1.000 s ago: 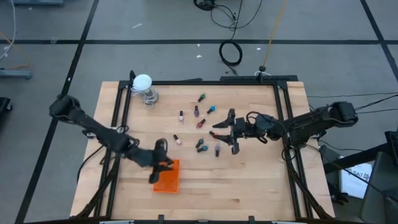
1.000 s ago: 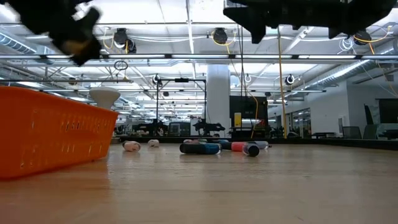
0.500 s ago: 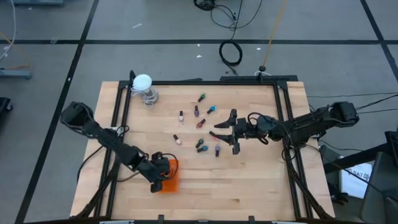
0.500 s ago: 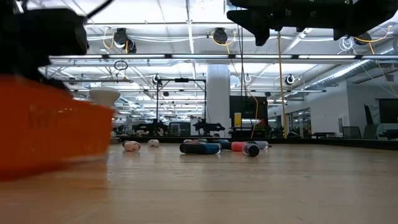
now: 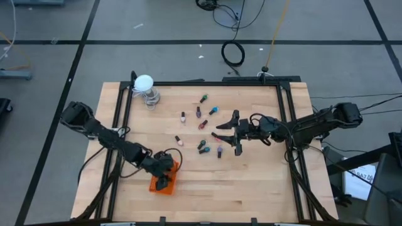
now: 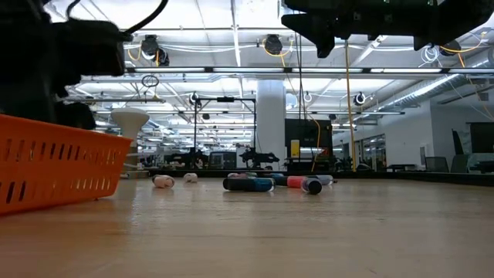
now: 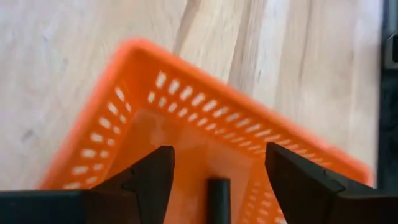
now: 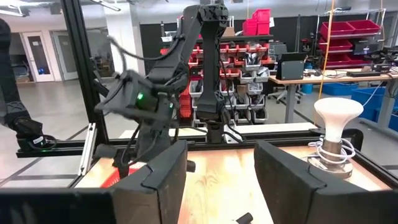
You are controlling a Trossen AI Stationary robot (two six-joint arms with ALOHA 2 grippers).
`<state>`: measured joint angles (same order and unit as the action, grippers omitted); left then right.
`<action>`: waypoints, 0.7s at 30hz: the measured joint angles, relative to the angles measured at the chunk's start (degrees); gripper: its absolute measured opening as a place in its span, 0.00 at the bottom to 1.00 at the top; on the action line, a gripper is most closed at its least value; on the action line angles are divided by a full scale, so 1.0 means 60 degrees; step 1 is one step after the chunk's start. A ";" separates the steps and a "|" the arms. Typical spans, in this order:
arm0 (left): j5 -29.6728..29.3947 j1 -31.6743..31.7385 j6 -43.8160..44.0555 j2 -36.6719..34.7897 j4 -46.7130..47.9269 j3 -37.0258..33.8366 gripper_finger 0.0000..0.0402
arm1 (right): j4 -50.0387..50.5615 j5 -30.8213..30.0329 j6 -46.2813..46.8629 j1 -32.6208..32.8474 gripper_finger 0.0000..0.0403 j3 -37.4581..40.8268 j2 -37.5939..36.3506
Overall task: Pick & Place Nail Polish
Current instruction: Put the middle blue nail color bottle into the orange bin
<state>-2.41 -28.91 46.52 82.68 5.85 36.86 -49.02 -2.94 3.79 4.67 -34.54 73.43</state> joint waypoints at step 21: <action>-0.3792 0.0868 -0.4999 -0.4148 -0.0946 0.0000 0.63 | 0.5594 -0.1256 0.1092 -0.0231 0.51 -0.0015 0.0319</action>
<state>-25.16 -23.70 16.53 57.79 0.17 36.86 -15.45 -10.48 10.34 3.28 -34.63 75.34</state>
